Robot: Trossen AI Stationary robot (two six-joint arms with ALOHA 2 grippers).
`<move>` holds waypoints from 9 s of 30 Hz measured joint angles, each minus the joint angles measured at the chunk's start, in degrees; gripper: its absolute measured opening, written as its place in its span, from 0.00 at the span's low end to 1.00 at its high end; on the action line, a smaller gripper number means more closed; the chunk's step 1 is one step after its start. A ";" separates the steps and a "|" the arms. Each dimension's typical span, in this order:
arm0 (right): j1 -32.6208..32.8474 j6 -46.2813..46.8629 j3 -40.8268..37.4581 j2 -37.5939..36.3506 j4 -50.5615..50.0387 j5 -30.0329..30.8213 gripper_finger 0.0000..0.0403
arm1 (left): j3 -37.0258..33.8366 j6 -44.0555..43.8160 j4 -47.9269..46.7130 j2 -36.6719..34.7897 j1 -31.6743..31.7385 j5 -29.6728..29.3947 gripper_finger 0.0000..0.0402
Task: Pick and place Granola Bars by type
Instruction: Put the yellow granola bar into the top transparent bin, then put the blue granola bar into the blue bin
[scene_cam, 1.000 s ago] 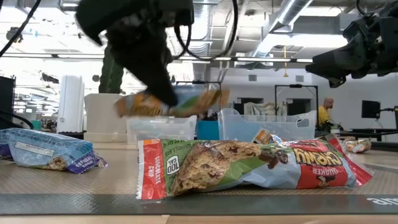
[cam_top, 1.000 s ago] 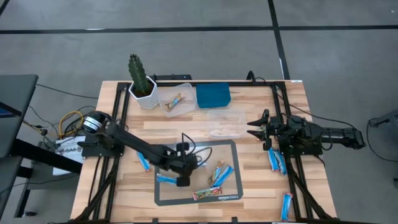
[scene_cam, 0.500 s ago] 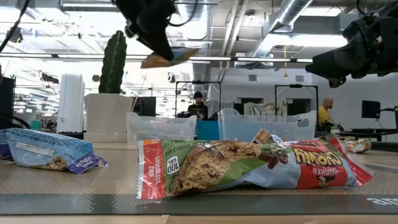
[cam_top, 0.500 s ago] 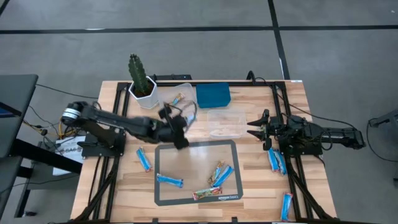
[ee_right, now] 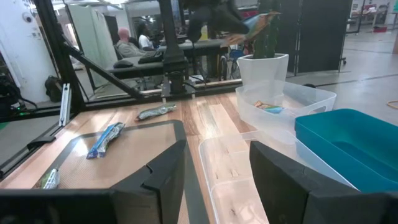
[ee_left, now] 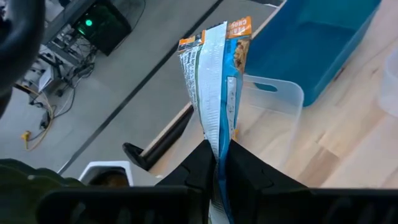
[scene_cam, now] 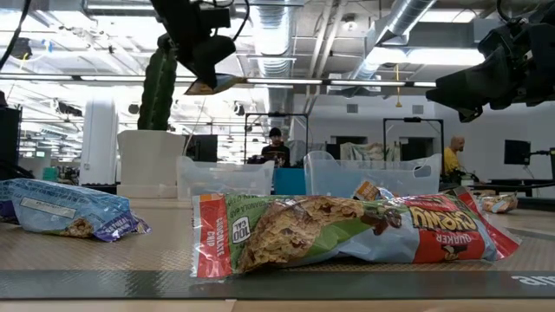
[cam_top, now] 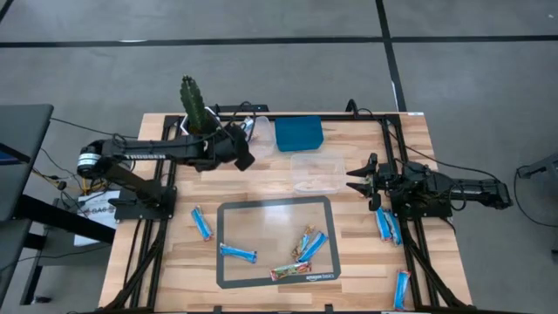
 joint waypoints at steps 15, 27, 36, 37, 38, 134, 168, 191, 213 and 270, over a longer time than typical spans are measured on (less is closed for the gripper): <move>0.00 0.01 0.02 0.02 0.00 -0.01 0.42 | 0.00 6.53 4.11 5.62 7.74 5.65 0.07; 0.00 0.02 0.00 0.00 0.00 -0.01 0.42 | -0.02 13.63 8.55 18.43 14.51 16.77 0.07; 0.00 0.00 0.01 0.02 0.00 0.01 0.42 | -0.02 15.16 9.24 21.08 15.45 19.51 0.08; -0.01 0.01 0.00 0.01 0.00 0.00 0.42 | -0.02 15.55 9.13 21.10 15.57 19.67 0.09; 0.00 0.00 0.00 -0.01 0.00 0.01 0.42 | -0.02 16.06 9.17 21.10 15.61 20.07 0.10; 0.00 0.00 -0.01 0.24 0.02 0.01 0.42 | -0.31 -2.03 1.29 27.62 -39.42 39.93 0.59; 0.00 0.00 0.01 0.24 0.00 0.01 0.42 | -0.28 -2.40 3.57 29.08 -39.46 40.28 0.07; 0.00 0.00 0.02 0.23 0.00 0.01 0.42 | 1.14 1.06 8.47 9.17 -31.31 24.51 0.08; 0.00 0.02 0.02 0.23 0.00 -0.01 0.42 | 1.11 5.99 25.75 -2.50 -6.64 21.96 0.08; 0.00 0.02 0.02 0.21 -0.01 -0.06 0.42 | 63.51 27.54 -10.90 51.19 24.14 58.13 0.07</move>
